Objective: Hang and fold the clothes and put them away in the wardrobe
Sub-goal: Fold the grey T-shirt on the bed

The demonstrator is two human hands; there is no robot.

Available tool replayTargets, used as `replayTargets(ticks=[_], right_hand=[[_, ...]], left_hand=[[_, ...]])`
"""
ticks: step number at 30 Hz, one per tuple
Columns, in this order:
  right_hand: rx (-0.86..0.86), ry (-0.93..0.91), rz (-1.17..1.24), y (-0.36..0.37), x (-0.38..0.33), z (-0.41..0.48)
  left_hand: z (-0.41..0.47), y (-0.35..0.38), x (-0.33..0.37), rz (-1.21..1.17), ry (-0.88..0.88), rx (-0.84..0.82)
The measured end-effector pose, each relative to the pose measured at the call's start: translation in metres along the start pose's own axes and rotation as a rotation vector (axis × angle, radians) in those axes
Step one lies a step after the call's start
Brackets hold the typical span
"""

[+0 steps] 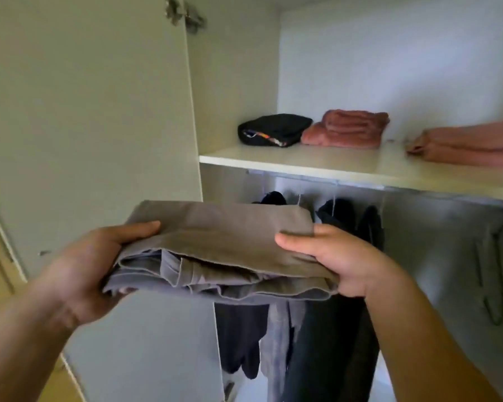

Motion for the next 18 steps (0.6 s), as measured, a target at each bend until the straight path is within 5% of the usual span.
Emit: replayTargets(ticks=[9, 18], right_hand=[[0.304, -0.257, 0.009, -0.111, -0.090, -0.025], [0.657, -0.025, -0.060, -0.211, -0.140, -0.030]], left_hand=[[0.063, 0.142, 0.105, 0.061, 0.141, -0.394], [0.122, 0.262, 0.119, 0.102, 0.058, -0.660]])
Point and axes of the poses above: each hand's wrist, its own z-axis towards the middle knuckle, its own y-axis out of the palm, x = y × z, the point moved 1 cm from there along z, towards the middle knuckle, and after that the axes turned 7 degrees about x, right-handed, at the moved point
